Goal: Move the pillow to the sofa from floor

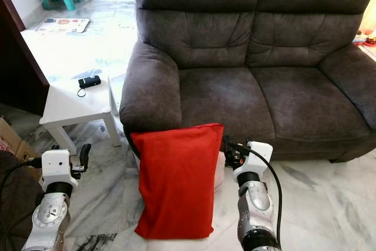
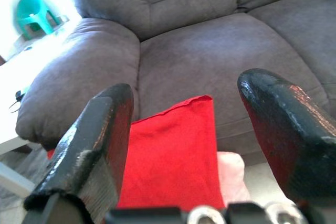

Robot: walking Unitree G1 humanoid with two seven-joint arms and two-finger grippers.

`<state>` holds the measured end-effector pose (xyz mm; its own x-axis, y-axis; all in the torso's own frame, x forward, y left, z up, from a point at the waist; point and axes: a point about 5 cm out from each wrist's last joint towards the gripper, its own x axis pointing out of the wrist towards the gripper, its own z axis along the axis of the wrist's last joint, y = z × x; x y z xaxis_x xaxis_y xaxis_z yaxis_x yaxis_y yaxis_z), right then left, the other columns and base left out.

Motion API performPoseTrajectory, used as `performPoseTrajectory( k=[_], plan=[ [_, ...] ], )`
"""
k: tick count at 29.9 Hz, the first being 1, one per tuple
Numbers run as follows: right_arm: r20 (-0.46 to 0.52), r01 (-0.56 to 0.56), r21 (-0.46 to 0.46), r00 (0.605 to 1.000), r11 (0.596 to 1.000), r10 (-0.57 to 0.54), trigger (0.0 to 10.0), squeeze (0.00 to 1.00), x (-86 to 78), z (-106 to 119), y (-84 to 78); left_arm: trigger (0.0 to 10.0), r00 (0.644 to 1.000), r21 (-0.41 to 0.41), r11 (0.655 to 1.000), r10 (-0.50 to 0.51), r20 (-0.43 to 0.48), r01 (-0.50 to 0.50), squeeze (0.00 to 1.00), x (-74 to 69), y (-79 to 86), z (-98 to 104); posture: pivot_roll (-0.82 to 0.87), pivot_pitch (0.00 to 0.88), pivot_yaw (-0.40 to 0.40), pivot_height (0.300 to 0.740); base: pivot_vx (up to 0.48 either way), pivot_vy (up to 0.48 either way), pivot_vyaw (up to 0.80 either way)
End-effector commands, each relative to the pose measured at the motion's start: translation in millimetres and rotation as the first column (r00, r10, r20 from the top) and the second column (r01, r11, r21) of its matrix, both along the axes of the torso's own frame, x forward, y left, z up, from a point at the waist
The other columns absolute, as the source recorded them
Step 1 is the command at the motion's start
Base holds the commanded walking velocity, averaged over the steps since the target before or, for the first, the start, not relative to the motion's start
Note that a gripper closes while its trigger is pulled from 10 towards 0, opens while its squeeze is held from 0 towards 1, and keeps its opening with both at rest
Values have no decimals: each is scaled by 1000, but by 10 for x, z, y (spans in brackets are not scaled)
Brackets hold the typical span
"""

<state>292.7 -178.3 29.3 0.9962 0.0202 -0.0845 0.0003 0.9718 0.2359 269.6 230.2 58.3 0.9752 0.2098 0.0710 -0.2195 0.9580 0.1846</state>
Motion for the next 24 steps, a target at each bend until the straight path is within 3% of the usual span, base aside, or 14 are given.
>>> performPoseTrajectory(
  k=[1, 24],
  plan=[
    [15, -2, 0, 1000, 1000, 2, 10000, 0, 22, 42, -10, 10000, 1000, -12, 1000, -4, 7, 5, 0, -2, -8, 27, 71, 0, -57, 740, 322, 0, 0],
    [-8, -4, 6, 1000, 1000, 5, 10000, 0, 45, 51, -1, 10000, 999, -40, 998, -54, 3, 54, 0, 72, -89, 106, 67, 0, -63, 740, 404, 0, 0]
  ],
)
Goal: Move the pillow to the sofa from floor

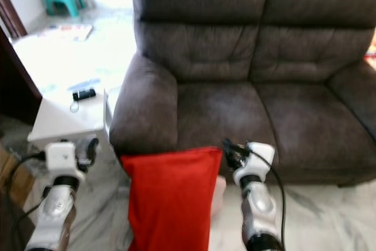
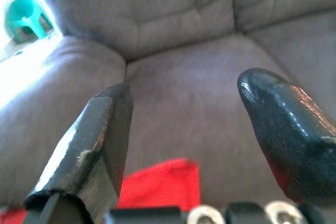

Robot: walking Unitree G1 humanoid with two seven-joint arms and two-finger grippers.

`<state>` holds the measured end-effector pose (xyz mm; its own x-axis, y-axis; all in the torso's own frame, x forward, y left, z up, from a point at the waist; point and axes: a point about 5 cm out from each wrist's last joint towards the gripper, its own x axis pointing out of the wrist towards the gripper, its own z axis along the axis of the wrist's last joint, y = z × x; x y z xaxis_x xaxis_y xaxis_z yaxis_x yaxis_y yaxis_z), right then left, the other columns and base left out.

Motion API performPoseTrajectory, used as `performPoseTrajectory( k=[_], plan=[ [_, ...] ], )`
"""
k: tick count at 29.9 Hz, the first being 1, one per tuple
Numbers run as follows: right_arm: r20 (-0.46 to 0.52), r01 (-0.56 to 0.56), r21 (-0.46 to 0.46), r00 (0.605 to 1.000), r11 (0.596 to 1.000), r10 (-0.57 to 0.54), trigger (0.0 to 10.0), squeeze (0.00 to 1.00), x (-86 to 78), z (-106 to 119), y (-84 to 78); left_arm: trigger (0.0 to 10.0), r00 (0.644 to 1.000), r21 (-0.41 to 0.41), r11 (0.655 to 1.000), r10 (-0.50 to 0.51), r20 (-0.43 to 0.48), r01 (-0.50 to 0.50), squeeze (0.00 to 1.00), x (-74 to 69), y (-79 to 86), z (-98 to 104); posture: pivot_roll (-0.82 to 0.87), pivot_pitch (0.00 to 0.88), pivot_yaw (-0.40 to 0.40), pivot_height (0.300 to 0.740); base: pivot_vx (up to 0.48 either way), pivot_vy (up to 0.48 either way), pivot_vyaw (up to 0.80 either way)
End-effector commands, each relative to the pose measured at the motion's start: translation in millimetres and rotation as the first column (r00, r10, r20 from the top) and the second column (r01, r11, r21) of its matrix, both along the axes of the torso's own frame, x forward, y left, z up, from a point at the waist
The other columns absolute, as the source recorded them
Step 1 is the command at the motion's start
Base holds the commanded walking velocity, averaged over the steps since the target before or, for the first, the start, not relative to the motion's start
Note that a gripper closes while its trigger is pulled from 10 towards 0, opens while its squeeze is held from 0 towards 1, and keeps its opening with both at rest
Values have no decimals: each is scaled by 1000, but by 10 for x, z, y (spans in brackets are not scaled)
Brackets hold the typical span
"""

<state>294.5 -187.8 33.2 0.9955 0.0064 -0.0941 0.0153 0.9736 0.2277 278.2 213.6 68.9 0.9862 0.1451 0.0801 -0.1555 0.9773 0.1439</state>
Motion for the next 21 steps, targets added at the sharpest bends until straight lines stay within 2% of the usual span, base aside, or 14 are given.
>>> performPoseTrajectory(
  k=[1, 10, 14, 18, 21],
  plan=[
    [0, -17, 17, 1000, 1000, 17, 10000, 0, 27, 11, 95, 10000, 999, -9, 1000, -4, -32, 3, 0, -8, 54, -19, 69, 0, -63, 740, 296, 0, 0],
    [-18, -16, 16, 1000, 1000, 16, 10000, 0, 17, -12, 99, 10000, 996, -37, 998, -61, -71, 58, 0, -37, -30, -98, 71, 0, -67, 740, 33, 0, 0],
    [-85, -21, 16, 996, 1000, 22, 10000, 0, 2, -91, 107, 10000, 989, -55, 995, -90, -119, 84, 0, -67, -66, -188, 71, 0, -70, 740, 0, 0, 0],
    [-192, -58, 11, 980, 998, 59, 10000, 0, 13, -192, 144, 10000, 979, -51, 995, -93, -182, 85, 0, -91, -68, -292, 75, 0, -76, 740, 0, 0, 0],
    [-196, -66, 6, 978, 998, 66, 10000, 0, 44, -177, 165, 10000, 978, -55, 995, -89, -190, 80, 0, -97, -57, -317, 82, 0, -81, 740, 0, 0, 0]
  ],
)
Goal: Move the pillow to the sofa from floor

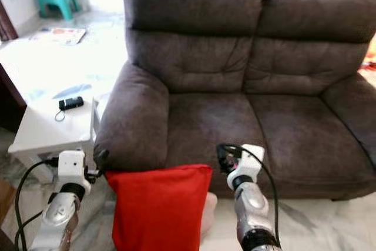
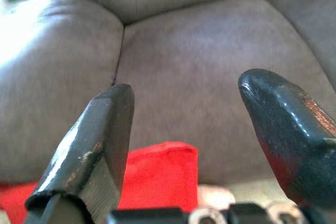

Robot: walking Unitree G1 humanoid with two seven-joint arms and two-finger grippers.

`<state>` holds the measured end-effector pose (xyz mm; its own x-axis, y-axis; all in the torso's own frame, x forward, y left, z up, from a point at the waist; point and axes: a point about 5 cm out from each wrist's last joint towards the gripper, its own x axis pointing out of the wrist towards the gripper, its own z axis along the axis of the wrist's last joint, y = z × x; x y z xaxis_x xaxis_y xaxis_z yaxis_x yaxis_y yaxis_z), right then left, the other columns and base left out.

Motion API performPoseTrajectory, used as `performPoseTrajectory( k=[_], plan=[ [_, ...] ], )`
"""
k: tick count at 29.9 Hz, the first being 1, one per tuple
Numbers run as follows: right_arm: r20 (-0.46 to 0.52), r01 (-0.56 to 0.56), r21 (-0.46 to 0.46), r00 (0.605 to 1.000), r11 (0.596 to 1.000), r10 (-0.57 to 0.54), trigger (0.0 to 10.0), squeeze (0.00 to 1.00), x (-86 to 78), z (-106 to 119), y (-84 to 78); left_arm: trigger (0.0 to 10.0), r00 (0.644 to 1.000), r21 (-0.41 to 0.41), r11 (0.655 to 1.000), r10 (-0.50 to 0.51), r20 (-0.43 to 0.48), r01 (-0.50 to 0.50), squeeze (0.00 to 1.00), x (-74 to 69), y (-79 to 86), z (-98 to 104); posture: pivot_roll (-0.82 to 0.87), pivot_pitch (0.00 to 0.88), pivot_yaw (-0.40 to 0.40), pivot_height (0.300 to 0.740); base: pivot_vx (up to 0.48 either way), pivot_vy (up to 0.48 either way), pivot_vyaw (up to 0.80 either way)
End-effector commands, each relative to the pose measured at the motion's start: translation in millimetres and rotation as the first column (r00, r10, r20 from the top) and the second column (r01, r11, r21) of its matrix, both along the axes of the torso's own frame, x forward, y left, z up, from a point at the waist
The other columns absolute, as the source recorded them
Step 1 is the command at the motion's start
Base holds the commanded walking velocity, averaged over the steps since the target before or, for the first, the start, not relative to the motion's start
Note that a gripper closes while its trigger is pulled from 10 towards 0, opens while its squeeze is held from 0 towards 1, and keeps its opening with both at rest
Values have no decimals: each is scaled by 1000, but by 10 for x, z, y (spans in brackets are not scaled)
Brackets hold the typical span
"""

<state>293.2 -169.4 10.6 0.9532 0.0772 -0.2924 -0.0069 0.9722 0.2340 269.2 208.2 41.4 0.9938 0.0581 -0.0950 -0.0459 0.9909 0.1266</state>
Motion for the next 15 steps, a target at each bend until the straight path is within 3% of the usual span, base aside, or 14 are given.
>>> performPoseTrajectory(
  k=[1, 6, 15],
  plan=[
    [14, 5, -2, 1000, 1000, -5, 10000, 0, 71, 65, -14, 10000, 1000, -12, 1000, 3, -22, -4, 0, -13, -1, -48, 83, 0, -82, 740, 0, 0, 0],
    [76, 4, 24, 997, 1000, -6, 10000, 0, 133, 165, 9, 10000, 1000, -8, 1000, 11, -10, -11, 0, -24, -2, -34, 78, 0, -83, 740, 0, 0, 0],
    [76, 4, 20, 997, 1000, -6, 10000, 0, 134, 162, 9, 10000, 1000, -3, 1000, 10, 5, -10, 0, -4, -28, -15, 74, 0, -80, 740, 0, 0, 0]
  ],
)
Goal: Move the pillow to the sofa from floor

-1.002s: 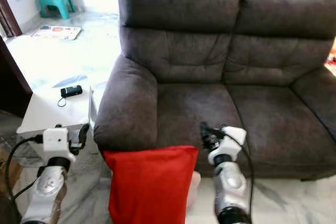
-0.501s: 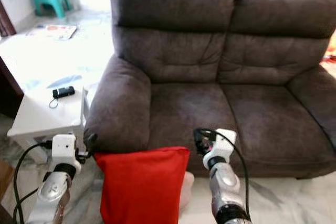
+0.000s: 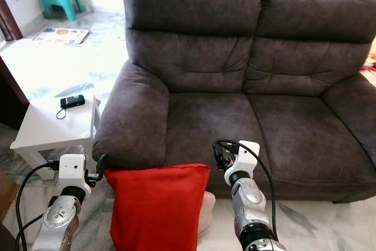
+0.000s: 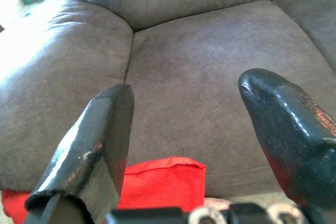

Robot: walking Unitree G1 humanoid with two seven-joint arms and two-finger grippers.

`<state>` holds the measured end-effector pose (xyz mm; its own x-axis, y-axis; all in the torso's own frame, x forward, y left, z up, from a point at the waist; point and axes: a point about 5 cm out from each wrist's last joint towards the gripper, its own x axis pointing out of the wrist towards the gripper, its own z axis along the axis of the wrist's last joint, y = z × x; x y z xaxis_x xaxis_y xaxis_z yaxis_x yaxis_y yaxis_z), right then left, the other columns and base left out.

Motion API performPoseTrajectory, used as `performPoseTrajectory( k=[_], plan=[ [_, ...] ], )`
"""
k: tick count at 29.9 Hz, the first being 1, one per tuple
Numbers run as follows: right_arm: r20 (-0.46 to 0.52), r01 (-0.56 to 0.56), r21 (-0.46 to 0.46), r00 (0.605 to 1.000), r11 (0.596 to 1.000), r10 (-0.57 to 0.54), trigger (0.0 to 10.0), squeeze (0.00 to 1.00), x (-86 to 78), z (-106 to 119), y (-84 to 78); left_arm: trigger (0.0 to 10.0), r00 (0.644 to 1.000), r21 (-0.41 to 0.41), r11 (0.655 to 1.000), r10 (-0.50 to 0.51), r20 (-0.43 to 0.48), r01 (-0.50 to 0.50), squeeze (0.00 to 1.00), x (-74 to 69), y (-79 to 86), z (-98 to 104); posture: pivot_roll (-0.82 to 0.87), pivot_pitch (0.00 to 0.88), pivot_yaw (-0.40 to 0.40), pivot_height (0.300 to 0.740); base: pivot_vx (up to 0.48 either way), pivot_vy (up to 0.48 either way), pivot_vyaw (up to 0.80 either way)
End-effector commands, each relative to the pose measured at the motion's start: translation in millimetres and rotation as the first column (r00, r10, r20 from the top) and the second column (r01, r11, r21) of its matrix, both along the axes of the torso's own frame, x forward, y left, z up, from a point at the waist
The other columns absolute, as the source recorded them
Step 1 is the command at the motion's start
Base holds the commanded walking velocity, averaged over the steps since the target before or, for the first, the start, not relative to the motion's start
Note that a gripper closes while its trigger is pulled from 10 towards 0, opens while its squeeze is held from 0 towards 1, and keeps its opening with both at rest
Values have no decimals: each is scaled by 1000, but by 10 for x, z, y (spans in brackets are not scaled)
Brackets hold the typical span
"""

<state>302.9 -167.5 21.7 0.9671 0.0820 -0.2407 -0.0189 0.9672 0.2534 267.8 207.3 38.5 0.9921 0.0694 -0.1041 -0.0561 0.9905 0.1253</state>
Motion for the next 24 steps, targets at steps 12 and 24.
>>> performPoseTrajectory(
  k=[12, 24],
  plan=[
    [35, 7, -33, 999, 999, -6, 10000, 0, 31, 58, -66, 10000, 1000, 19, 1000, -2, 13, 1, 0, 4, -21, 10, 73, 0, -79, 740, 0, -357, 255],
    [30, -30, -52, 999, 998, 31, 10000, 0, 42, 59, -21, 10000, 1000, 11, 1000, -2, 20, 2, 0, 14, -33, 15, 73, 0, -81, 740, 0, -128, 316]
  ],
)
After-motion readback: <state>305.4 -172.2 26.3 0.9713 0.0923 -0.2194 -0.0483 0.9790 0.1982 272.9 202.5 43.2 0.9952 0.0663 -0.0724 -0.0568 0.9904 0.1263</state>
